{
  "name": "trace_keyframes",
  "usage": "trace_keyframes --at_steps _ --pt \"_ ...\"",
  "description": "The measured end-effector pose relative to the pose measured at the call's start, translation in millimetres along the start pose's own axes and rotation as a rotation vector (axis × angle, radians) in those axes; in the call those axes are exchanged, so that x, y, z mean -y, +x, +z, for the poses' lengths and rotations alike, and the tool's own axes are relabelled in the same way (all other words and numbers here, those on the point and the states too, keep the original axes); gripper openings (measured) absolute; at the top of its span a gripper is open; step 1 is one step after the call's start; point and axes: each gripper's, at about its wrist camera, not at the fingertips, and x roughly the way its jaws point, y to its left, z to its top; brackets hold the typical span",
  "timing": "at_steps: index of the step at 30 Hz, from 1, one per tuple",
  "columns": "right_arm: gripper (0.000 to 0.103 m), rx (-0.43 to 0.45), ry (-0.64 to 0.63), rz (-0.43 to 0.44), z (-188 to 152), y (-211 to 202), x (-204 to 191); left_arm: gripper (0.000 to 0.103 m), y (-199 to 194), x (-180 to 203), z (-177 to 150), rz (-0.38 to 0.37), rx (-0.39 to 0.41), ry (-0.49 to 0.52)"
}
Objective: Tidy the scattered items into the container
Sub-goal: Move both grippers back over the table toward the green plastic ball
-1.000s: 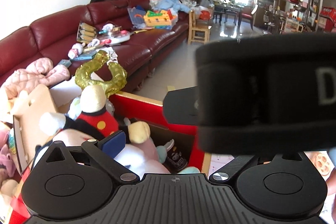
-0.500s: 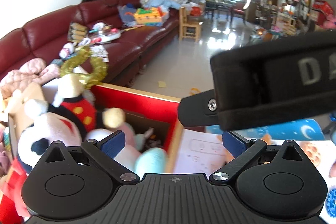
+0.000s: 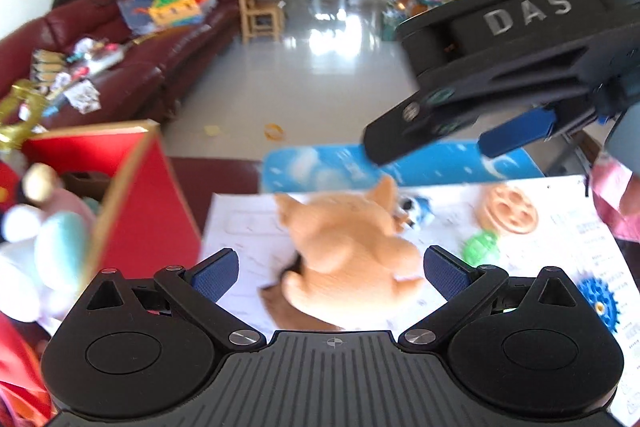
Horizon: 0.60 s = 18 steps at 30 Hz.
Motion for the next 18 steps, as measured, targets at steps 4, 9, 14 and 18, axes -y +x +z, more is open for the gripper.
trace_keyframes --at_steps 4,9,14,18 --pt "0.097 0.026 0.027 -0.077 -10.5 -3.4 40.6 0.103 17.4 18.2 -5.1 -0.031 -0.044 0.006" --pt "0.097 0.028 0.148 -0.175 -28.5 1.3 104.4 0.103 39.7 38.8 -9.7 -0.05 -0.083 0.042" --pt "0.091 -0.062 0.389 -0.204 -63.2 40.4 163.4 0.103 58.0 43.9 -10.1 -0.072 -0.117 0.022" --pt "0.08 -0.135 0.534 -0.252 -87.4 75.8 190.4 0.103 67.0 43.1 -15.7 -0.073 -0.146 0.011"
